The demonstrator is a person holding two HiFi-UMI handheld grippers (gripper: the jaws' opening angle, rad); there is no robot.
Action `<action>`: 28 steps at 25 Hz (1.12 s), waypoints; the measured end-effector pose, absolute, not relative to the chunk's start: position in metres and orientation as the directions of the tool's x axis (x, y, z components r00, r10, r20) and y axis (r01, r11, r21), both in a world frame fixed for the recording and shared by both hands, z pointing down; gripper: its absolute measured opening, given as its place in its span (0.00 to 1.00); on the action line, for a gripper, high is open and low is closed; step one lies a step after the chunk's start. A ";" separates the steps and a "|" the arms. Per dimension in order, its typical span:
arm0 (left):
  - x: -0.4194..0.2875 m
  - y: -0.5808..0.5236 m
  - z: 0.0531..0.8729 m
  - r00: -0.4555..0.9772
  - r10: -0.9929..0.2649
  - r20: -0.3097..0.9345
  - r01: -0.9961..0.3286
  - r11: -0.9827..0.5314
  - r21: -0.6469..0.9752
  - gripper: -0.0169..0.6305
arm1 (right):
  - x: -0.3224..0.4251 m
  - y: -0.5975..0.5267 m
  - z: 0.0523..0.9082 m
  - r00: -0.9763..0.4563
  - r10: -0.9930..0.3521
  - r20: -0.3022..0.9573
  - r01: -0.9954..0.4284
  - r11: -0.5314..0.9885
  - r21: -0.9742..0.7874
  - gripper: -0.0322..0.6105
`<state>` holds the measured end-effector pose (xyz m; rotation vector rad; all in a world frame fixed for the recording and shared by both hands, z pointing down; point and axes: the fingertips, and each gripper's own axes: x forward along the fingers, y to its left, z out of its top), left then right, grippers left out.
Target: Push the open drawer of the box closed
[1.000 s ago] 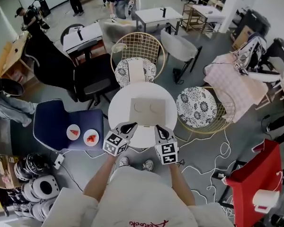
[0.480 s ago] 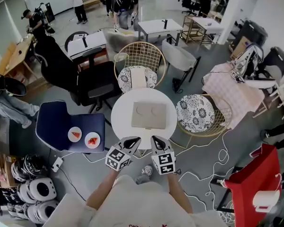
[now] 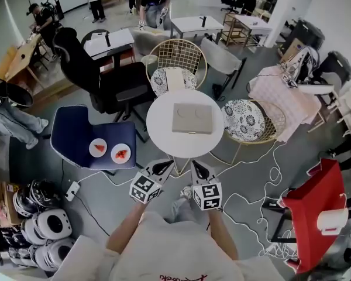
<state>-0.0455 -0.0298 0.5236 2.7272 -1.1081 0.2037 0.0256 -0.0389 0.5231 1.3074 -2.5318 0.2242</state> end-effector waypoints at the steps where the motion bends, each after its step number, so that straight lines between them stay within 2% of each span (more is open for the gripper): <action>1: -0.046 -0.019 0.524 0.714 -0.672 0.196 -0.698 -0.705 0.126 0.04 | 0.025 -0.027 0.523 -0.546 -0.776 0.316 -0.819 0.574 -0.007 0.07; 13: -0.033 0.085 0.524 0.714 -0.671 0.202 -0.699 -0.700 0.146 0.04 | 0.045 0.080 0.518 -0.524 -0.791 0.316 -0.835 0.549 -0.010 0.07; 28: 0.017 0.107 0.512 0.660 -0.723 0.204 -0.751 -0.643 0.152 0.04 | 0.098 0.091 0.498 -0.549 -0.789 0.276 -0.823 0.568 -0.014 0.07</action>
